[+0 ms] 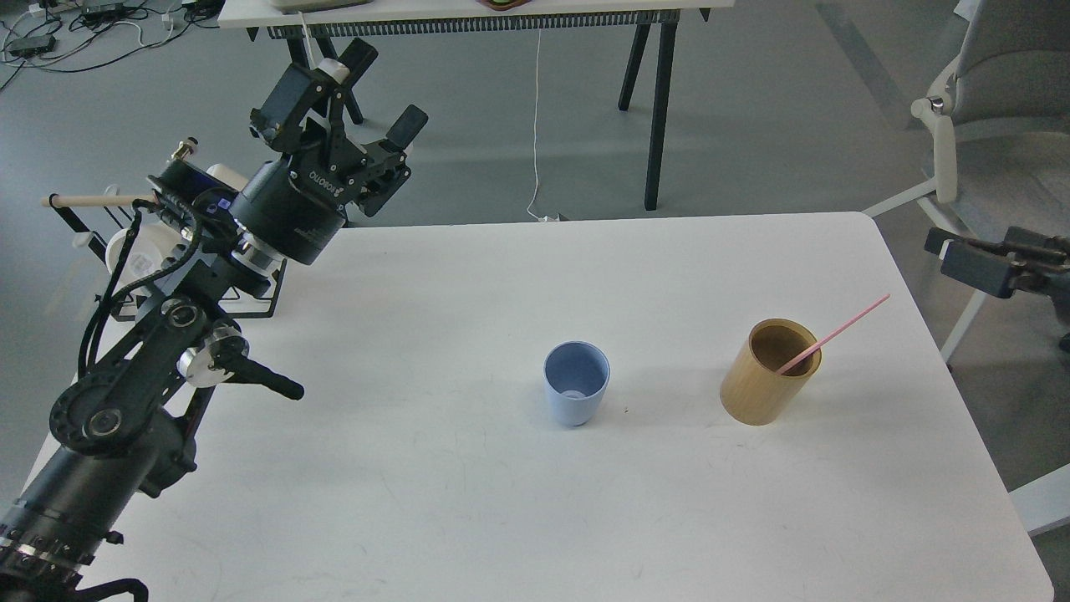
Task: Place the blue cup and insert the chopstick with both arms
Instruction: 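Reach the right gripper to the pink stick in the tan holder and grasp it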
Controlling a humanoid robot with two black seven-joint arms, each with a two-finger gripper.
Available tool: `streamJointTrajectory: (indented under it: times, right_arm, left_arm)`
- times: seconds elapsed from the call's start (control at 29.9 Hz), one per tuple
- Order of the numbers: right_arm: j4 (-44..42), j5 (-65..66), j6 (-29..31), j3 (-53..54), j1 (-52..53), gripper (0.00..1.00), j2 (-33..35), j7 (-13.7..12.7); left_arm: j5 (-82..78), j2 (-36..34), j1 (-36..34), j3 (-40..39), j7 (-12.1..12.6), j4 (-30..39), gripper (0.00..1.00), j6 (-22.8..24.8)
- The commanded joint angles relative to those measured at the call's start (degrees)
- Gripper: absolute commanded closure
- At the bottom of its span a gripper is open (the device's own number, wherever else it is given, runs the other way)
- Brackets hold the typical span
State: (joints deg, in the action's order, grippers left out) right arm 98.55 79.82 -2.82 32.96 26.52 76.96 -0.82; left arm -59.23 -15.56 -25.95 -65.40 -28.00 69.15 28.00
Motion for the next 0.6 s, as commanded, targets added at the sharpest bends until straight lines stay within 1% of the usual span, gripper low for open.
streamJointTrajectory:
  times: [0.0, 0.13, 0.47, 0.5, 0.57]
  right_arm:
    - [-0.3, 0.1, -4.3, -4.7, -0.2, 0.05, -3.2, 0.0]
    - [-1.5, 0.1, -5.0, -6.7, -0.8, 0.05, -5.3, 0.0]
    - [-9.2, 0.2, -7.3, -7.3, -2.5, 0.06, -15.0, 0.0]
    - [-9.6, 0.1, -7.5, -7.5, -2.4, 0.06, -15.7, 0.0]
    - [-10.5, 0.1, -7.7, -7.6, -2.4, 0.11, -17.1, 0.0]
  left_arm:
    - [0.0, 0.0, 0.1, 0.2, 0.0, -0.3, 0.01, 0.0]
    - [0.0, 0.0, 0.2, 0.4, 0.0, -0.4, 0.01, 0.0]
    - [0.1, 0.0, 0.3, 0.8, 0.0, -1.9, 0.01, 0.0]
    - [0.1, 0.0, 0.3, 0.8, 0.0, -2.1, 0.01, 0.0]
    - [0.2, 0.0, 0.3, 0.8, 0.0, -2.5, 0.01, 0.0]
